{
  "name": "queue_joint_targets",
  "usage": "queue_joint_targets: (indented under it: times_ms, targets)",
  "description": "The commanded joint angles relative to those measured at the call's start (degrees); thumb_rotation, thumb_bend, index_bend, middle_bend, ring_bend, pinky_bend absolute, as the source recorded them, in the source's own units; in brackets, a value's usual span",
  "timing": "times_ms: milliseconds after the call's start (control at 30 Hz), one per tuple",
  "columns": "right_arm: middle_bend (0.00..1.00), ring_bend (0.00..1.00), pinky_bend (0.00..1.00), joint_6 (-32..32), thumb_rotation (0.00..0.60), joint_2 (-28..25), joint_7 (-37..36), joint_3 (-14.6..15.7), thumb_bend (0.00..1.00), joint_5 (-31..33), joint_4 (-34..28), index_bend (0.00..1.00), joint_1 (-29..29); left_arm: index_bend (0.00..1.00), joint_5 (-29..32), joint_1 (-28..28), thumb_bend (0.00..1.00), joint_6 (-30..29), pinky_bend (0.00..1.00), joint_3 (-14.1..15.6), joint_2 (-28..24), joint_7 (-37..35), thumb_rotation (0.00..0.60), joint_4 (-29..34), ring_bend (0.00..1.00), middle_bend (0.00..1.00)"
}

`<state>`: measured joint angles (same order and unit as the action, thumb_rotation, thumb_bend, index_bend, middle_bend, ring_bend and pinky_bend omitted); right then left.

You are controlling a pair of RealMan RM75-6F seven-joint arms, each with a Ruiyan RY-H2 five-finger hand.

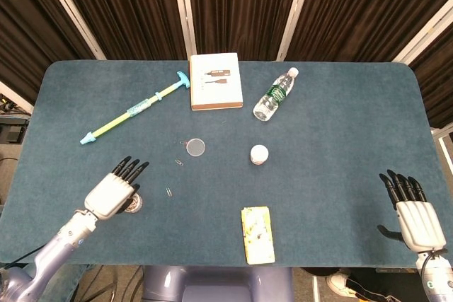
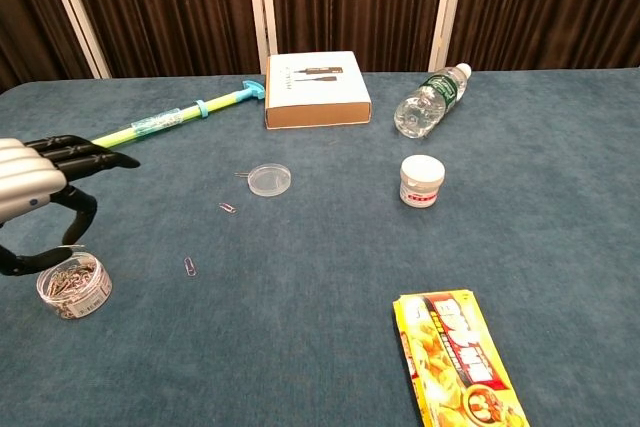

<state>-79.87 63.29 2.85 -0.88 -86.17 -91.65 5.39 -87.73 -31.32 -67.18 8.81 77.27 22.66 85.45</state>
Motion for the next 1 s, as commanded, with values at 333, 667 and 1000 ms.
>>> queue_joint_targets:
  times_ms: [333,667,1000]
  targets:
    - [0.0,0.0,0.0,0.0,0.6,0.2,0.5,0.1,0.0,-0.1,0.1,0.0,0.0,0.59,-0.9,2.7,0.41,-0.8,0.04,0.6,-1.0,-2.4,0.6,-2.4,0.0,0.0]
    - [0.0,0.0,0.0,-0.1,0.6,0.4,0.9,0.1,0.0,-0.2,-0.1,0.0,0.0,0.55,-0.7,2.5,0.38,1.6,0.04,-0.4,0.0,-3.3,0.6,-4.0,0.0,0.0]
    - [0.0,0.0,0.0,-0.3,0.6,0.3,0.3,0.0,0.0,-0.1,0.2,0.0,-0.1,0.4,-0.9,2.5,0.25,3.0,0.05,-1.0,-0.4,-3.2,0.6,-3.0,0.0,0.0]
